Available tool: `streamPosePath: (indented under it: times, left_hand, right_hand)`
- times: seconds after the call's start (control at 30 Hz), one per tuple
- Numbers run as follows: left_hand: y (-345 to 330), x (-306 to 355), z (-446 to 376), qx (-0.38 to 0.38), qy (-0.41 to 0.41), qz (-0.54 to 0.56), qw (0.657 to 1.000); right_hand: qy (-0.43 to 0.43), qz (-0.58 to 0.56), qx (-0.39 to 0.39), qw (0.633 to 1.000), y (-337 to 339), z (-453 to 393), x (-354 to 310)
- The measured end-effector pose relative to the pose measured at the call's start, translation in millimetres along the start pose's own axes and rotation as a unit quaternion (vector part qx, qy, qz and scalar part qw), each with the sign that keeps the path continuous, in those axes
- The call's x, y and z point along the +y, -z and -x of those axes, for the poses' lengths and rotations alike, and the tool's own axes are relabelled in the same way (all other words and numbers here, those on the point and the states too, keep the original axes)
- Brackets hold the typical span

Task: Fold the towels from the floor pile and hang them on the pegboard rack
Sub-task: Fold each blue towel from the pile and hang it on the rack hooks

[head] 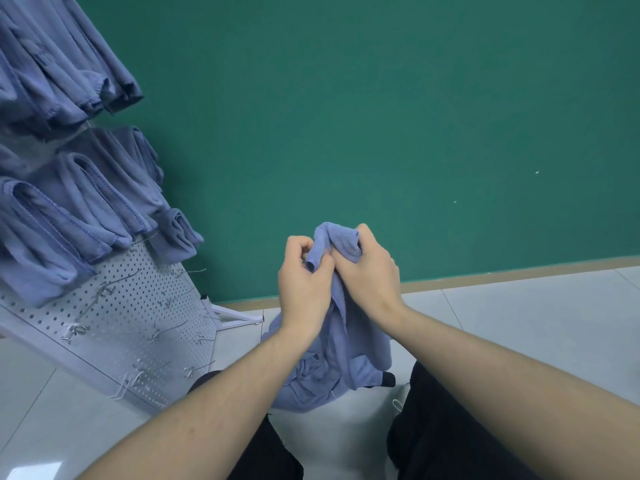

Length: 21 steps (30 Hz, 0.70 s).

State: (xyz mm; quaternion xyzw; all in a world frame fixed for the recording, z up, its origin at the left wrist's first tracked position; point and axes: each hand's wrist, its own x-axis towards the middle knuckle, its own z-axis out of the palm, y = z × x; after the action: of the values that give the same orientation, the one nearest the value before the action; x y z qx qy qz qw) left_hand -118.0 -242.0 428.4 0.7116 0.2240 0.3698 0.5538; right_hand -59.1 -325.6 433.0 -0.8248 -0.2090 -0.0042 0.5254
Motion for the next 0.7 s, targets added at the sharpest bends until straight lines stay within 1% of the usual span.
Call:
streamPosePath:
  times: [0.1,0.17,0.27,0.37,0.43,0.57,0.7]
  left_hand:
    - [-0.4,1.7,-5.9,0.023,0.010,0.036,0.999]
    - [0.4,2.3,-6.9,0.016,0.014,0.048,0.999]
    - [0.1,-1.3,-6.3,-0.004,0.046,0.071,0.996]
    - [-1.3,0.3,-5.8,-0.003,0.066,0.095,0.993]
    - [-1.6,2.3,-5.3,-0.001,0.066,0.113,0.991]
    - [2.4,4.3,-5.1,-0.007,0.093,0.141,0.986]
    - [5.4,4.2,-6.0,-0.065,0.142,0.193,0.969]
  right_hand:
    - [0.002,-0.047,-0.018,0.999,-1.6,4.4,-0.4]
    - [0.013,-0.052,-0.032,0.998,-0.3,6.2,-0.8]
    - [0.022,-0.053,-0.030,0.998,0.5,7.1,-0.8]
    - [0.030,-0.043,-0.031,0.998,-1.3,7.6,-0.3]
    - [0.051,-0.077,-0.043,0.995,-0.9,9.5,-1.3]
    - [0.092,-0.162,-0.110,0.976,-0.2,16.7,-1.3]
    - [0.076,-0.204,-0.181,0.959,1.3,13.5,2.2]
